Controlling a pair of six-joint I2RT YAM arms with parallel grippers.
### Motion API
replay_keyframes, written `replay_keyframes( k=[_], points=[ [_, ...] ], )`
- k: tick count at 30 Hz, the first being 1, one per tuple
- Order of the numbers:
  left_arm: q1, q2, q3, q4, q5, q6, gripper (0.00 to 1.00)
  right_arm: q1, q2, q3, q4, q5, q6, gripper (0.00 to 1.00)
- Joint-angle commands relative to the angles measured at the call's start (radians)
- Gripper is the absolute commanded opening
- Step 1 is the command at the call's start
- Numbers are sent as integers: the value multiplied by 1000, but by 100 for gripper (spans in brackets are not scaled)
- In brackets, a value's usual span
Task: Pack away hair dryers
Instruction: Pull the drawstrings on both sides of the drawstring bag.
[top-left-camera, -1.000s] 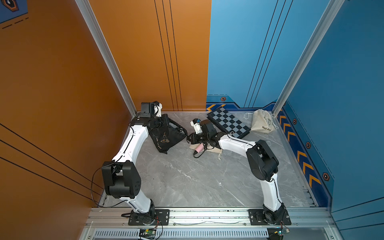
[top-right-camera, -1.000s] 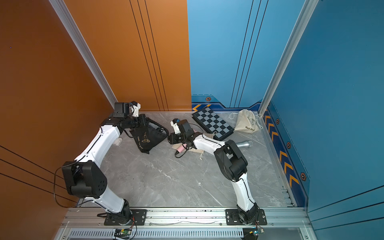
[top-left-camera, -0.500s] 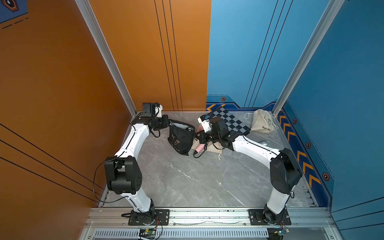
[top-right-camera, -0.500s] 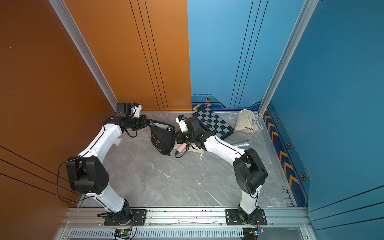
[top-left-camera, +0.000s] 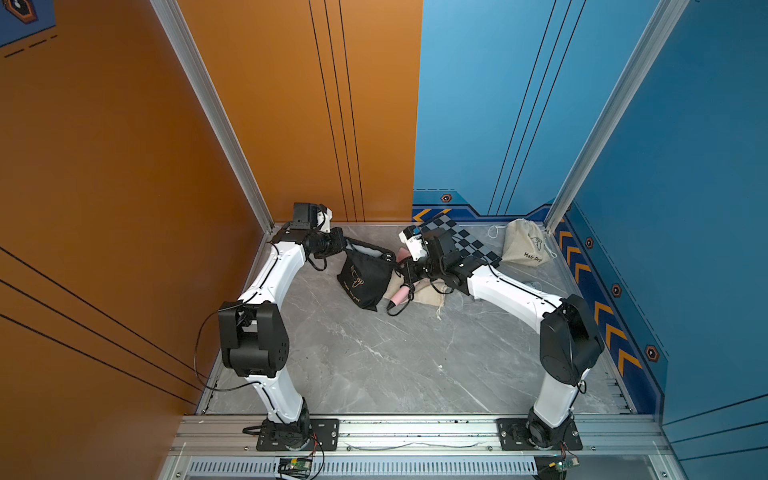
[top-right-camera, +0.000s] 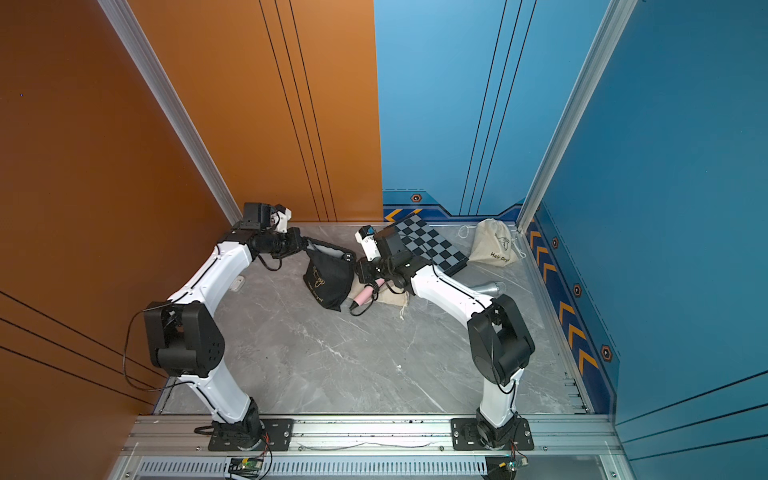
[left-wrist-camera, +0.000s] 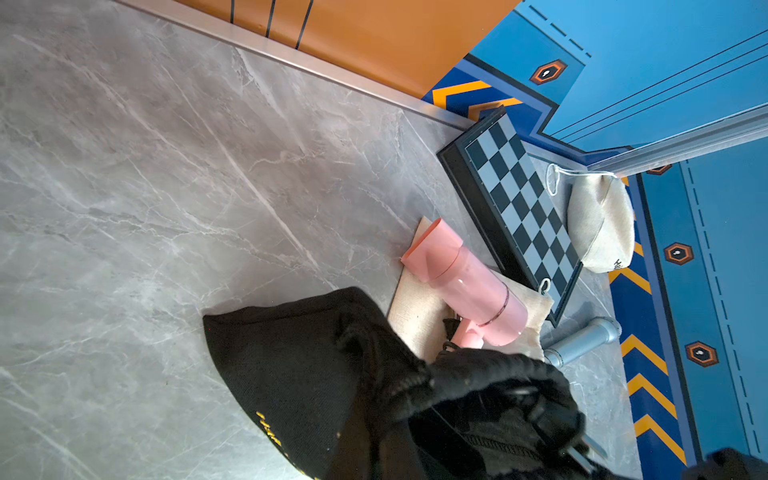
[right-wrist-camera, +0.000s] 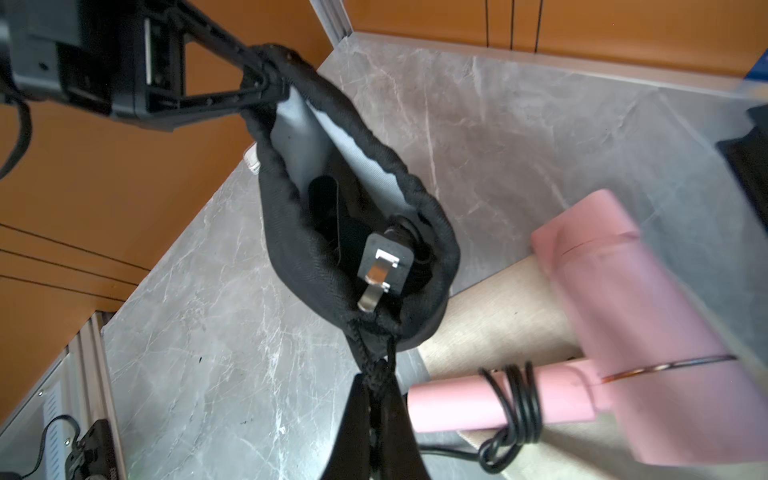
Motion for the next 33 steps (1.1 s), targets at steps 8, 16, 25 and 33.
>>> replay_keyframes(
  k=[8,16,25,33],
  points=[
    [12,-36,180,11,48,-51,0,-69,222,438,-42,58,-111,0],
    [9,-174,-83,80,53,-54,0,-84,270,434,8,29,-216,0],
    [-34,-307,-427,267,50,-146,0,-107,237,312,125,1,-221,0],
    [-57,-418,-626,323,17,-179,3,-78,50,6,274,16,-175,0]
  ],
)
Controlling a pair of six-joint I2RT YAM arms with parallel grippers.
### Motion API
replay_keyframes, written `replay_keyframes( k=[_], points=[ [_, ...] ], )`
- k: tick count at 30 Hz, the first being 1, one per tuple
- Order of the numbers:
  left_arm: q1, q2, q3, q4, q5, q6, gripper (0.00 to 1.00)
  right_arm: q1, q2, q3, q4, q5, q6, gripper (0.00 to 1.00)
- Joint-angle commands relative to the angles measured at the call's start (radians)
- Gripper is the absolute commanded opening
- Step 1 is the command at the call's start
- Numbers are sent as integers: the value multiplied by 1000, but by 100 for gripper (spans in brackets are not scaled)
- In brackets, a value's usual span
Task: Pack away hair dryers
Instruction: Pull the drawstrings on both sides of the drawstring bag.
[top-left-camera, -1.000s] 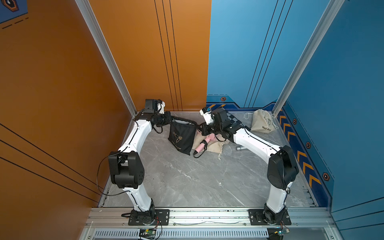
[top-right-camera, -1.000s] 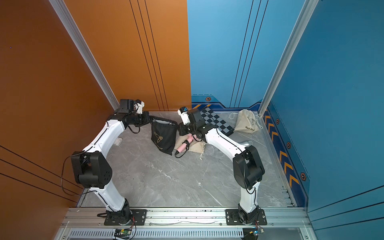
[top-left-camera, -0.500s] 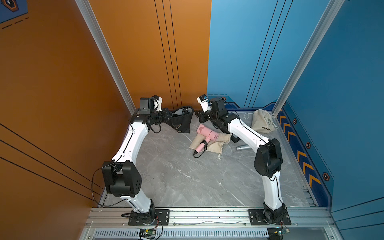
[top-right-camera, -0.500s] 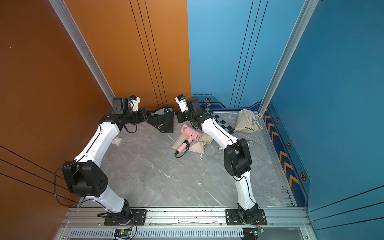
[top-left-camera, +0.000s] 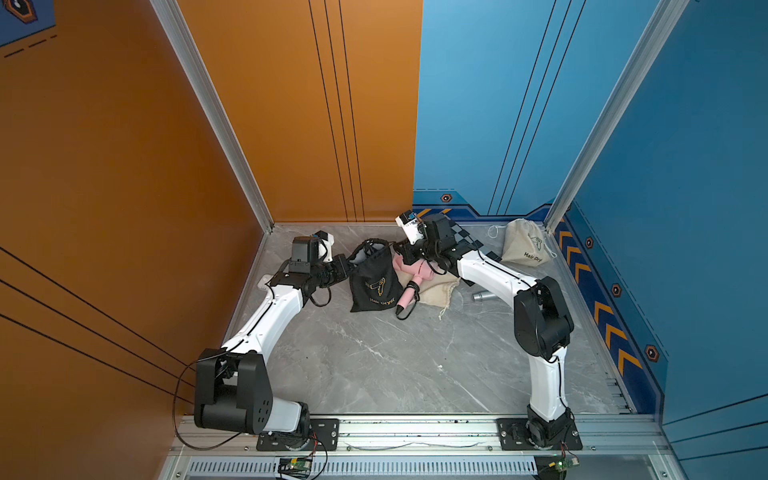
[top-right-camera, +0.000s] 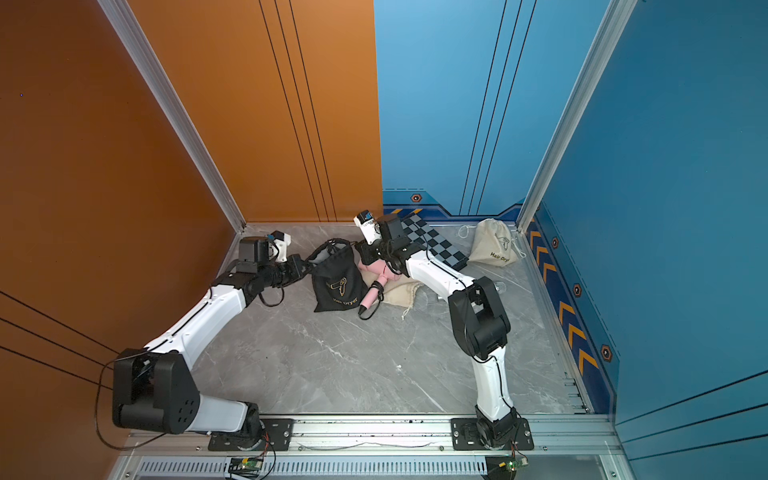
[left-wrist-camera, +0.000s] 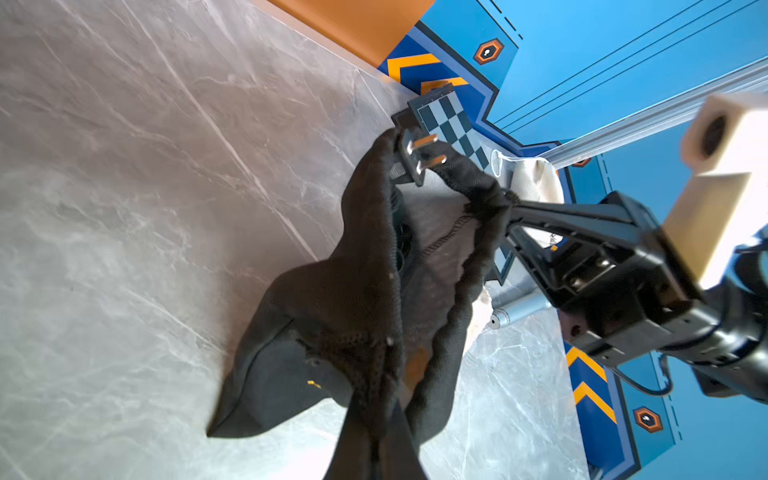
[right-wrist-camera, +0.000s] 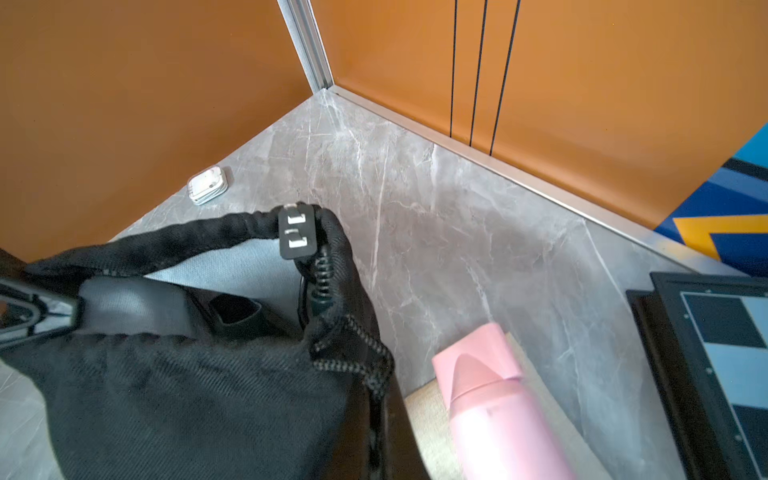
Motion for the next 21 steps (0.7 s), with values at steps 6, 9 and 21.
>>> replay_keyframes(
  k=[6,9,21],
  points=[
    [4,-64,-72,-2,-48,-24,22,75,-255,-266,249,103,-15,0],
    [-1,-73,-71,32,-61,-29,27,114,-296,-344,299,132,-46,0],
    [10,-146,-73,50,-108,-80,71,191,-354,-469,399,125,-74,0]
  ],
)
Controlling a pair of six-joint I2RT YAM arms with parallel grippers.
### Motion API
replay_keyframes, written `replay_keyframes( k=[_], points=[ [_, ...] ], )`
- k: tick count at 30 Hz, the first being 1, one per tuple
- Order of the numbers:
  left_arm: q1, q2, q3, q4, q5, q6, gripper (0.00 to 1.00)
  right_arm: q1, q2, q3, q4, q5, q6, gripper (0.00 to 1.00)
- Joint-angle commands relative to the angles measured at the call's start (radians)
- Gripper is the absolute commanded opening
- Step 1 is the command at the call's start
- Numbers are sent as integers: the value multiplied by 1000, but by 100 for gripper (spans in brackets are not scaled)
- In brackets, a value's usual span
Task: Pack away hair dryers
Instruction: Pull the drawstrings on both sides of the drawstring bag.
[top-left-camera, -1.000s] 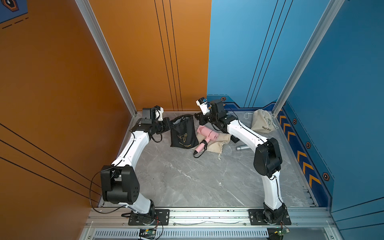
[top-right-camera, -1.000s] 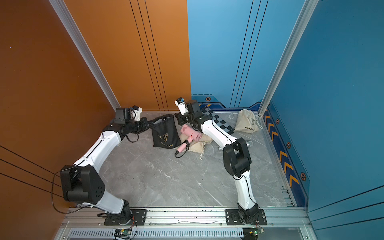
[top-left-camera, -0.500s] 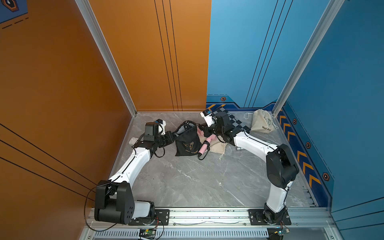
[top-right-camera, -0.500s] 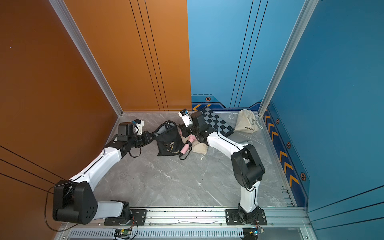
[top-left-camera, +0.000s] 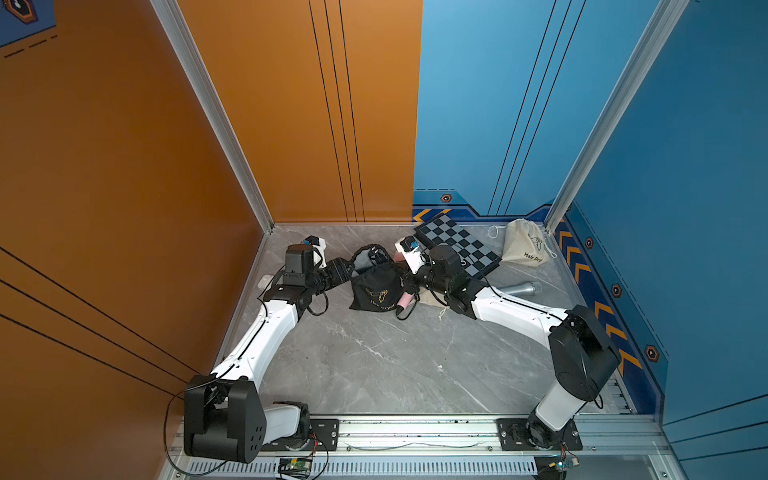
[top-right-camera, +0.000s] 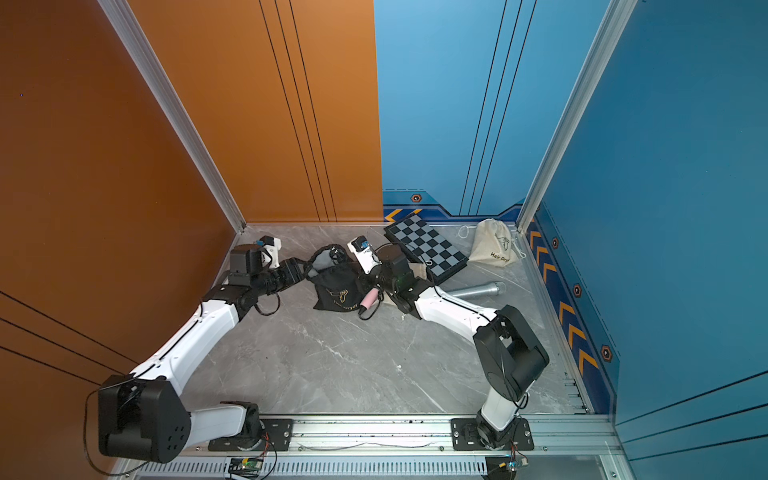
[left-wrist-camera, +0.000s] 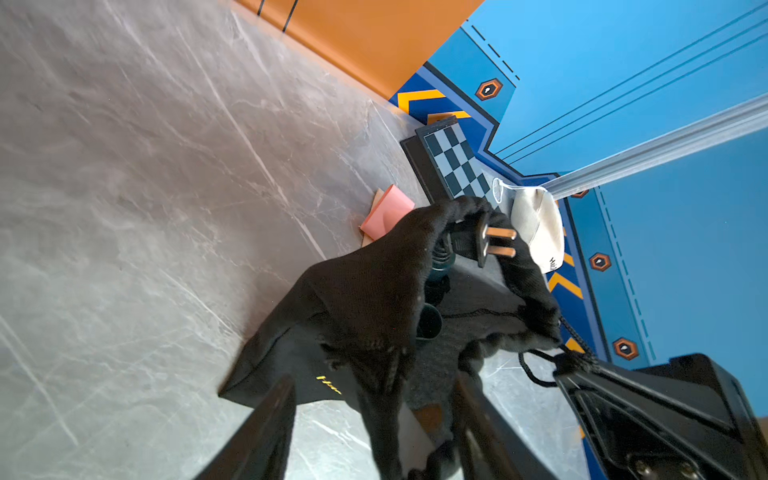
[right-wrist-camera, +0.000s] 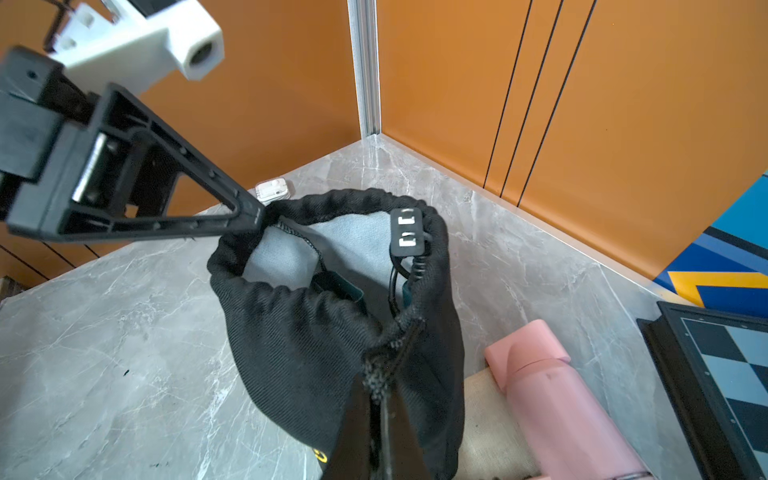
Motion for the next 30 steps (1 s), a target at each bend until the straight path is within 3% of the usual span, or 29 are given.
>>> replay_keyframes(
  k=[1,7,16,30],
  points=[
    [9,-36,-12,23,-30,-21,74,30,-48,-19,55,9,-23,0],
    [31,-65,-33,39,-43,-97,77,48,-75,-37,63,12,-49,0],
    [97,-94,-172,168,-6,-458,68,43,-86,-50,66,28,-55,0],
    [157,-165,-355,340,3,-827,64,27,-98,-68,93,18,-47,0]
  ],
)
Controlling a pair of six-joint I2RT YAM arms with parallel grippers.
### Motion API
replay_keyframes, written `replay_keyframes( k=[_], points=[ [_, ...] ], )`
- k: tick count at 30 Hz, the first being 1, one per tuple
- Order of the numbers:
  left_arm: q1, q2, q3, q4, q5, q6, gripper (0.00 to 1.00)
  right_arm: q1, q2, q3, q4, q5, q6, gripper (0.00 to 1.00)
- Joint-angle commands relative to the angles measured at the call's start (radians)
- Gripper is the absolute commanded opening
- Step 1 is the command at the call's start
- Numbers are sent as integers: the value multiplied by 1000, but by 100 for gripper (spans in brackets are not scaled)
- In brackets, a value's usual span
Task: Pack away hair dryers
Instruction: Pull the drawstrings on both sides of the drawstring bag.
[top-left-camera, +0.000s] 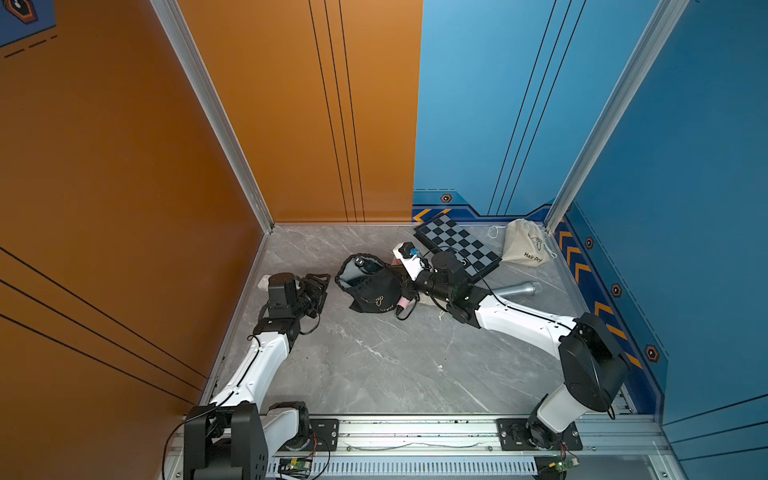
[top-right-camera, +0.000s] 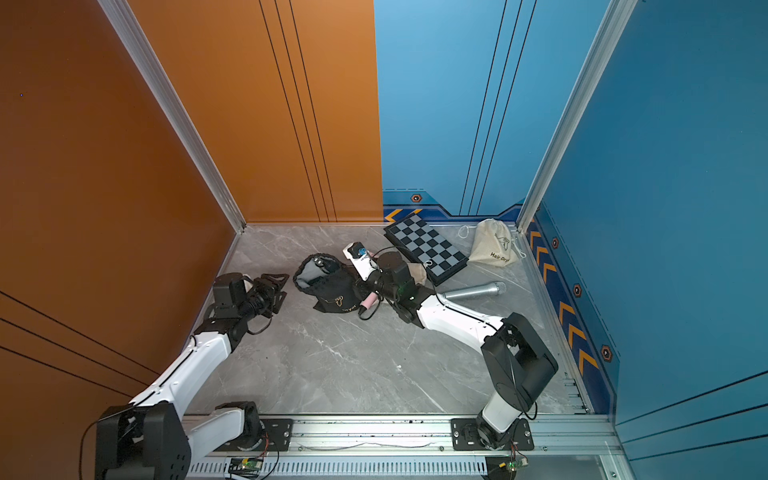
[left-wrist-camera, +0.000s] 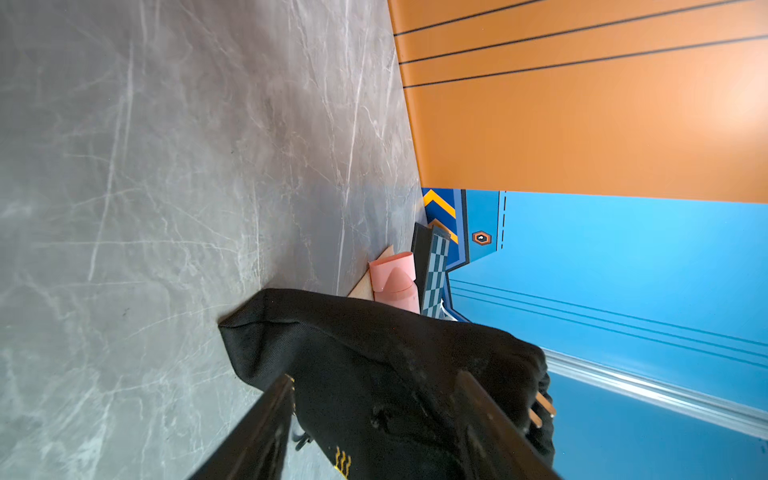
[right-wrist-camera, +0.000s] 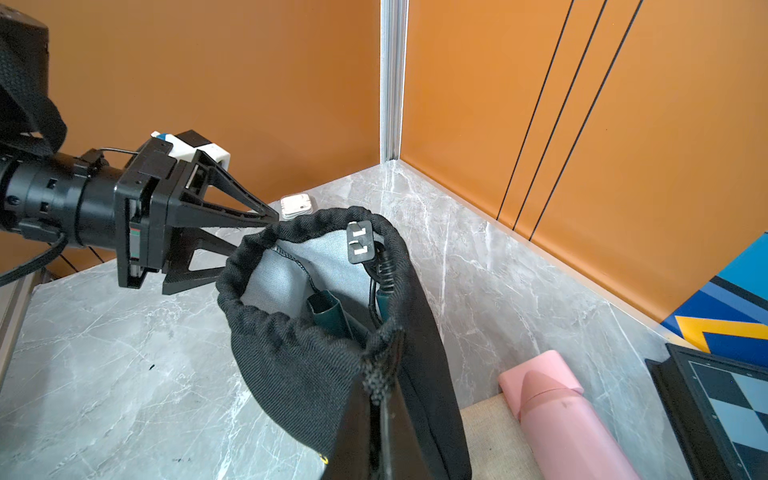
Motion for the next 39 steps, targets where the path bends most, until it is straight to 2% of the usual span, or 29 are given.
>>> replay_keyframes(
  k=[1,5,18,35,39],
  points=[
    [4,-15,-23,93,13,-146,64,-4,-35,-16,33,15,-10,0],
    [-6,-20,-83,227,-14,-310,63,-5,-36,-17,36,18,-11,0],
    [-79,17,-95,329,-51,-513,60,-10,-31,-13,35,19,-8,0],
    [-102,26,-75,335,-126,-540,56,-12,-47,-24,34,16,-2,0],
    [-106,61,-73,389,-125,-557,55,-12,-48,-24,34,15,-2,0]
  ],
)
